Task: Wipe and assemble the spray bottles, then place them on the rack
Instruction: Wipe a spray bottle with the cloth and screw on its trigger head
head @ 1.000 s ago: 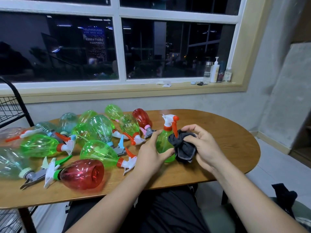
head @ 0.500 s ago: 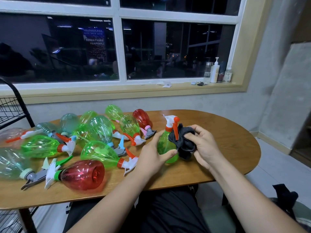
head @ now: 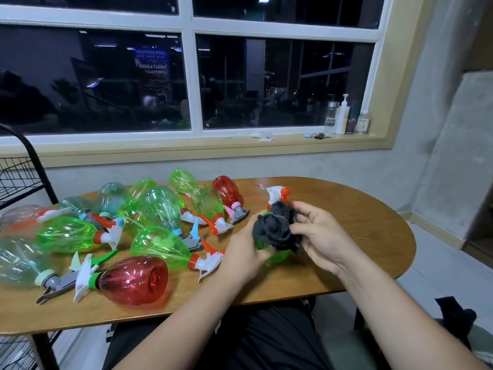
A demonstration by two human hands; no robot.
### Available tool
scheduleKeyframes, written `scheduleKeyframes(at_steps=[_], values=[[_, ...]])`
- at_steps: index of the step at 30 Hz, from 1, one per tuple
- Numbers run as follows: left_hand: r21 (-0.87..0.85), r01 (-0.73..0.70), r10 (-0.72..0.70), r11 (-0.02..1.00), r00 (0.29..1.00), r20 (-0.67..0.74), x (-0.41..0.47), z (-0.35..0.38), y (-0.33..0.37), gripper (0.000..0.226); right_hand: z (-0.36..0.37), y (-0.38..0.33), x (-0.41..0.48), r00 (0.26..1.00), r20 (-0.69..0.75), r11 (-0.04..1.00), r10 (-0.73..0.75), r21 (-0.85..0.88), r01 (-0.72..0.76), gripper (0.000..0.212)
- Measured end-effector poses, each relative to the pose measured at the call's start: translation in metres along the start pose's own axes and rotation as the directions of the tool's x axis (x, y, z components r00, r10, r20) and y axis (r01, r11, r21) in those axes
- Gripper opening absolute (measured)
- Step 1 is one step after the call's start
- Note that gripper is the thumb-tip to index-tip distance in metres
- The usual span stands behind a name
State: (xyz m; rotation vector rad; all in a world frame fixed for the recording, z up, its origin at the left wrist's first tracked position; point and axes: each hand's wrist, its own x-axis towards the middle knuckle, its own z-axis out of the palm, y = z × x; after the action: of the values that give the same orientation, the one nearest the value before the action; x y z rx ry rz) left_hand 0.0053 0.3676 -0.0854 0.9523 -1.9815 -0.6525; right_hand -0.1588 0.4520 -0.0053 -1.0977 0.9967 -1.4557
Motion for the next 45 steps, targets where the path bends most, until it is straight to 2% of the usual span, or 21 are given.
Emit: scheduleKeyframes(at_steps=[2,5,9,14,17,22,30,33,37,38,42,45], values=[[-0.001,0.013,-0.013,1.000,1.000,-0.011,0.000,0.000,0.001,0.063,0.000,0.000,0.007,0.999,-0.032,0.997,-0.020,0.078,0.023,0.050],[-0.008,-0.029,0.029,1.000,0.999,-0.017,-0.003,-0.001,0.004,0.069,-0.007,0.000,0.013,0.995,-0.096,0.977,-0.035,0.205,0.054,0.040],[-0.011,-0.031,0.031,0.999,0.999,-0.010,-0.004,-0.004,0.007,0.075,-0.009,-0.001,0.013,0.992,-0.125,0.966,-0.034,0.251,0.064,0.032],[0.001,-0.032,0.032,0.999,0.999,-0.015,-0.005,-0.005,0.012,0.081,-0.003,0.002,0.017,0.973,-0.228,0.943,-0.034,0.315,0.107,0.024],[0.019,-0.035,0.035,0.999,0.999,-0.011,-0.005,-0.005,0.010,0.086,-0.005,0.002,0.020,0.950,-0.302,0.941,-0.081,0.291,0.173,0.026],[0.029,-0.018,0.018,0.999,1.000,-0.003,-0.004,-0.004,0.008,0.090,-0.007,0.000,0.022,0.928,-0.350,0.952,-0.129,0.217,0.215,0.027],[-0.026,0.011,-0.011,1.000,1.000,0.024,-0.005,-0.006,0.002,0.087,-0.022,-0.033,0.027,0.830,-0.438,0.915,-0.345,0.041,0.401,0.029],[-0.026,0.009,-0.008,1.000,1.000,0.027,-0.004,-0.005,0.002,0.086,-0.019,-0.050,0.029,0.798,-0.352,0.870,-0.488,-0.121,0.479,0.028],[-0.008,-0.012,0.012,1.000,1.000,0.001,-0.003,-0.004,0.001,0.086,-0.001,-0.061,0.023,0.793,-0.075,0.733,-0.604,-0.444,0.516,0.030],[0.008,-0.016,0.016,1.000,1.000,-0.008,-0.002,-0.004,0.001,0.086,0.003,-0.060,0.021,0.803,-0.016,0.704,-0.596,-0.491,0.513,0.031],[0.025,-0.014,0.014,1.000,1.000,-0.003,-0.003,-0.005,0.002,0.087,0.010,-0.058,0.014,0.868,0.097,0.698,-0.486,-0.554,0.453,0.033],[0.042,-0.018,0.018,0.999,1.000,-0.007,-0.003,-0.005,0.004,0.087,0.004,-0.055,0.015,0.861,0.217,0.573,-0.460,-0.669,0.474,0.031]])
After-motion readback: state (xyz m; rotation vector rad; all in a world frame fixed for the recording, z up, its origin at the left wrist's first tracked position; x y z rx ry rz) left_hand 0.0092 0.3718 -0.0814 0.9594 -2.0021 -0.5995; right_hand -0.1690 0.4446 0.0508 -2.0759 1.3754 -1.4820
